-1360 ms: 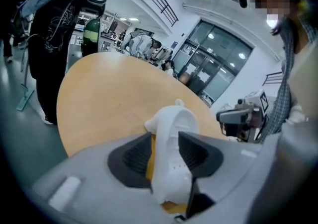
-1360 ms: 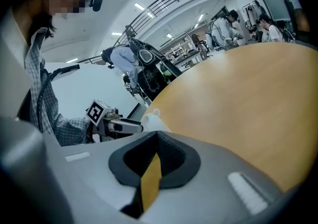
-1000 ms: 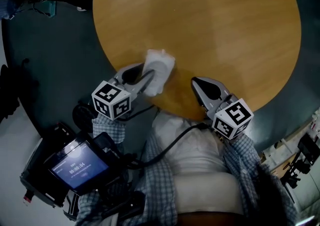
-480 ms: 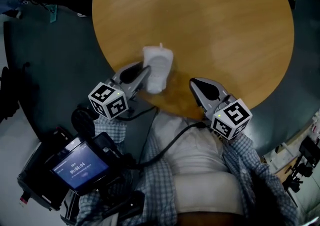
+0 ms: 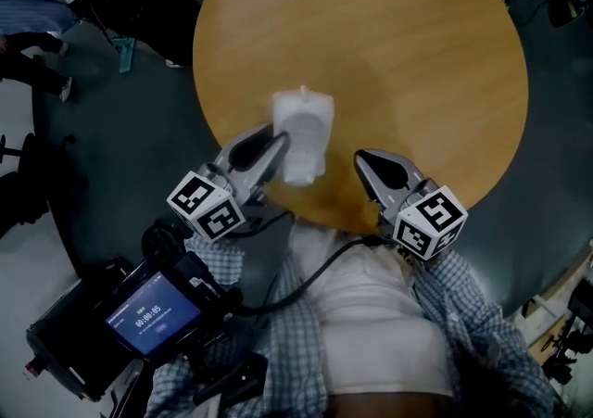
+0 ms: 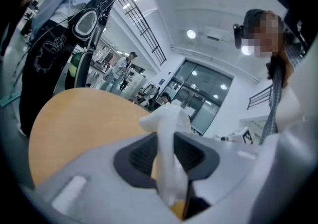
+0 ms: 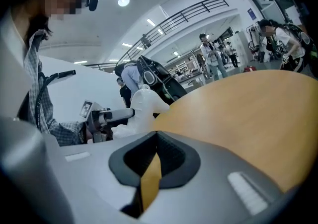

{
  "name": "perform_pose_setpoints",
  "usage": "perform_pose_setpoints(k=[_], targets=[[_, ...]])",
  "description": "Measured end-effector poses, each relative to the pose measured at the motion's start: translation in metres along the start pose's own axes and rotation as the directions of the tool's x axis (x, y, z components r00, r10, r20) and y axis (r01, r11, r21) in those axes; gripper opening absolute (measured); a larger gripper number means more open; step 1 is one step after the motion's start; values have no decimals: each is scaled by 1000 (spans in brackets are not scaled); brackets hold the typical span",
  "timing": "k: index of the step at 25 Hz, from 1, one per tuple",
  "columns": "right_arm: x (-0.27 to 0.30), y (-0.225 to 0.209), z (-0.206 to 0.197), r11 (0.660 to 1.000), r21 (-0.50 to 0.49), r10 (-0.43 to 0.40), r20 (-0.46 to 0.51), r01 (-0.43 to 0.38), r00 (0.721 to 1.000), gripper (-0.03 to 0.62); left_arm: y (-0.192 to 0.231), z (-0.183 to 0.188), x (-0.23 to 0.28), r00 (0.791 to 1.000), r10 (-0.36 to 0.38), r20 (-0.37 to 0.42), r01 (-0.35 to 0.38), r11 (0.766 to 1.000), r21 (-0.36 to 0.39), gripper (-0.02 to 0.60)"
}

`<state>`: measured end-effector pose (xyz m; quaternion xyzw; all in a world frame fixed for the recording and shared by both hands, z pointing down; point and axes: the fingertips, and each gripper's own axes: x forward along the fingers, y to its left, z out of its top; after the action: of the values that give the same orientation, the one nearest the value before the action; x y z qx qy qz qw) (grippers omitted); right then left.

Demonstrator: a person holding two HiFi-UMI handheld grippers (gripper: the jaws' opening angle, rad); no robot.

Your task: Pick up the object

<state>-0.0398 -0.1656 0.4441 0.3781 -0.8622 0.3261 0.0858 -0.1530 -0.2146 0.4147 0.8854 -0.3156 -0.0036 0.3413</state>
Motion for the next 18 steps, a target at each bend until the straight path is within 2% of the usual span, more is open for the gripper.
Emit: perform_pose_setpoints(k=[8,13,18], targets=[[15,-21,39,997,-69,25,83,-19,996,6,-6,50,14,991,-13,137,4,998,64,107],[19,-28,46,998,-68,14,138,-5,990,6,-11,57,17,988,-46,148,31,995,99,107],[20,-28,47,996,-94,16,137,-3,991,6,-12,58,18,986,-52,161,35,994,103,107]])
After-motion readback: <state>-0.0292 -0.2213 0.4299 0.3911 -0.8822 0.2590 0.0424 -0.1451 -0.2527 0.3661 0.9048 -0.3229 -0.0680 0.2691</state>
